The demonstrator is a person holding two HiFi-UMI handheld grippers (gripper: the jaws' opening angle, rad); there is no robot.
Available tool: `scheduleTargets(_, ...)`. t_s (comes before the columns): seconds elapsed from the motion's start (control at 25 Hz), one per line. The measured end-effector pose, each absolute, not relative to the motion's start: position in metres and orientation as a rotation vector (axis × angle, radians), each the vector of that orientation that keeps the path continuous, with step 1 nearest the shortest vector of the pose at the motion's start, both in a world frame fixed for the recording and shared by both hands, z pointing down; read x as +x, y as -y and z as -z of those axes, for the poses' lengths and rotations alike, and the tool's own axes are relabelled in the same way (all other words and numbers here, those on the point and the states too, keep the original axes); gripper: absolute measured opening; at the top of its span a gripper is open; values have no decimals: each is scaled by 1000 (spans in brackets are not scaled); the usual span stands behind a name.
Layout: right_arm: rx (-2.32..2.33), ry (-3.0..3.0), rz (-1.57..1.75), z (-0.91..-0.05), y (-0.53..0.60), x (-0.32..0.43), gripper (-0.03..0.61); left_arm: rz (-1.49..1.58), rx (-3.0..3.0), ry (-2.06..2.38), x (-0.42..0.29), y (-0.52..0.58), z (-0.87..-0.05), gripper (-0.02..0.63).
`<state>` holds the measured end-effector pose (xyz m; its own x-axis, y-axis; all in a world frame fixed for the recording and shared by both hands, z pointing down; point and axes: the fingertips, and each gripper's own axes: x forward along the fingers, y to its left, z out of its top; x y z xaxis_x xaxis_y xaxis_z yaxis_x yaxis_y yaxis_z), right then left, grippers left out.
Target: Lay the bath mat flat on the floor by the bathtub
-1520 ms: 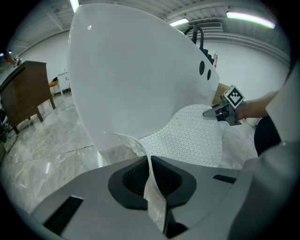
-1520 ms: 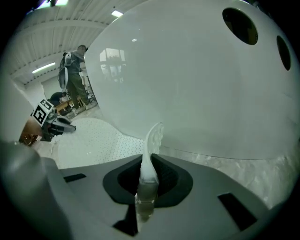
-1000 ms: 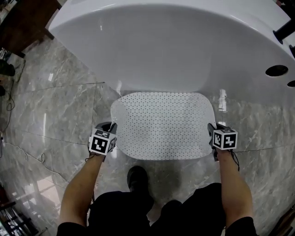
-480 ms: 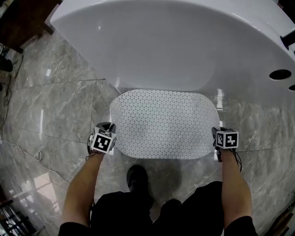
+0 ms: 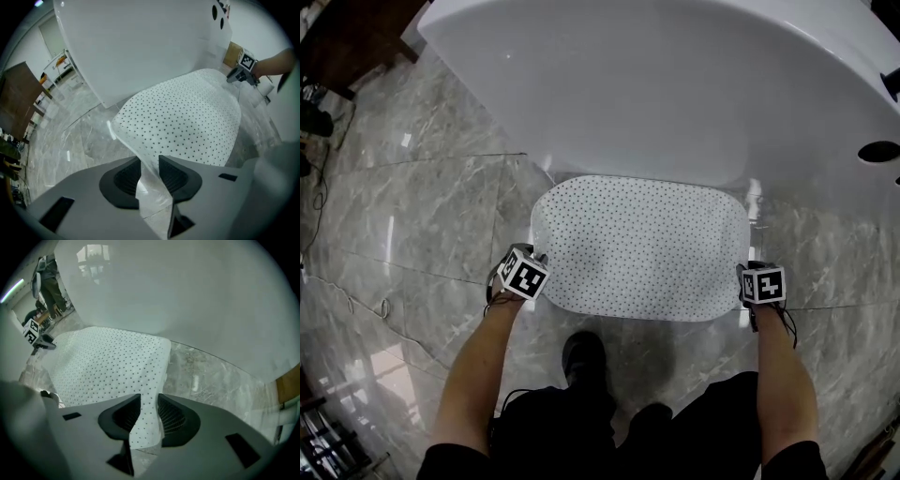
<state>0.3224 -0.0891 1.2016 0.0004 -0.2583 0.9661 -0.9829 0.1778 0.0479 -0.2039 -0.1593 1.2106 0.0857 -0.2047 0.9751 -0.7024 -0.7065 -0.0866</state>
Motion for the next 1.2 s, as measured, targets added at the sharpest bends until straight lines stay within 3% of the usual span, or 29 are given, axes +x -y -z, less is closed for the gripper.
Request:
scheduleTargets(0.08,1298,1408,-877,-1197,89,335,170,-1645,1954,916,-211,157,-1211,181)
scheduleTargets(0.16,1334,1389,-887,-1195,88,345,172,-1608,1953,964,-218,158,-1208,227)
scheduleTargets(0.36,1400,1454,-924,-1188,97,339,178,-1501,1961,1032,-226,161,-1201,230)
scheduleTargets(0.56,1366,1548,-869,-1182,113,317,195,-1366,2001,994,-205,158,-1194,209)
scheduleTargets(0.64,1366,1628,-822,-1169,124,304,179,-1279,2046,950,-188,157,-1187,124)
scheduleTargets(0.76,1385,1744,-746,-1145,142,283,156,-1189,2106,900,-167,158,-1176,94)
scheduleTargets(0.88,1429,1859,-664,-1112,155,263,97,-1084,2128,862,-147,157,-1161,19)
scheduleTargets(1.08,1678,2111,-789,-988,184,228,40,-969,2198,995,-123,179,-1080,12)
scheduleTargets(1.2,1598,2201,-871,-932,172,189,21,-1089,2242,1054,-119,182,-1018,11)
